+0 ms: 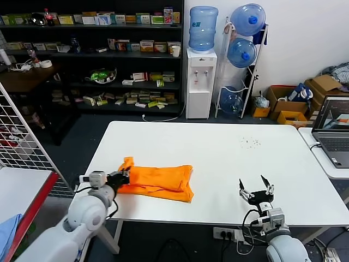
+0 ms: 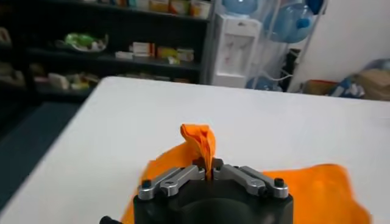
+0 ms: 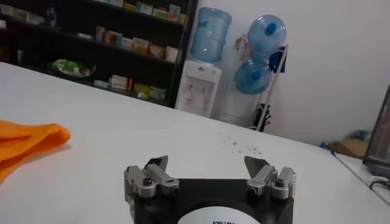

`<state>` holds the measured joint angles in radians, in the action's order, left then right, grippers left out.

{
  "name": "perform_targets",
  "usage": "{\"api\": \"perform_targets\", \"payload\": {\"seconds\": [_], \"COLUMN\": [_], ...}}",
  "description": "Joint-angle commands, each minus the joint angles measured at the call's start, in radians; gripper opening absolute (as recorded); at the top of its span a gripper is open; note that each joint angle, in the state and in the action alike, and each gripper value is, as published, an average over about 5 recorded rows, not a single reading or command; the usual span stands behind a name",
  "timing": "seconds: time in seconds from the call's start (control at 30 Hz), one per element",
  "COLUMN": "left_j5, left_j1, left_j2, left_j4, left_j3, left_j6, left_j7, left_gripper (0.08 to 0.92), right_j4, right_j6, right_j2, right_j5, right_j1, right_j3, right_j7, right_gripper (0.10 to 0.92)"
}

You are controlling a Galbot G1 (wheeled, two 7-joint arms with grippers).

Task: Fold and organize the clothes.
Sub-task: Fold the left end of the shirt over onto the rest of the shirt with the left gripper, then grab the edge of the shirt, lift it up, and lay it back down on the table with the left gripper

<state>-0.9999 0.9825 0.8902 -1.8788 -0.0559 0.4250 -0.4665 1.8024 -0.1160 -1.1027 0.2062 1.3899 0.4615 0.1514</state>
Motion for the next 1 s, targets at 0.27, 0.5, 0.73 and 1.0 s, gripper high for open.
{"api": "perform_targets", "payload": {"seconds": [0.27, 0.5, 0.73, 1.0], "left_j5": [0.011, 0.076, 0.035, 0.048], "left_j1": [-0.136, -0.126, -0.104, -0.06], "left_j2": [0.429, 0.438, 0.429, 0.278], "left_j4": [0.166, 0.197, 0.187, 0.117], "left_j3": [0.215, 0.229, 0.171, 0.107], "left_j6": [-0.007, -0.039, -0.17, -0.181], "left_j7": [-0.041, 0.015, 0.029, 0.031], "left_gripper": [0.125, 0.131, 0.303, 0.528], "right_j4": [-0.032, -0.044, -0.057, -0.059], "right_j6": [0.036, 0.034, 0.023, 0.017], "right_j2": [-0.013, -0.012, -0.02, -0.024], "right_j5": [-0.046, -0.036, -0.034, -0.039], "right_j1": [0.012, 0.007, -0.022, -0.038], "right_j3": [0.053, 0.056, 0.027, 0.001], "right_j7": [-0.006, -0.006, -0.001, -0.002], "right_gripper": [0.823, 0.823, 0.823, 0.823]}}
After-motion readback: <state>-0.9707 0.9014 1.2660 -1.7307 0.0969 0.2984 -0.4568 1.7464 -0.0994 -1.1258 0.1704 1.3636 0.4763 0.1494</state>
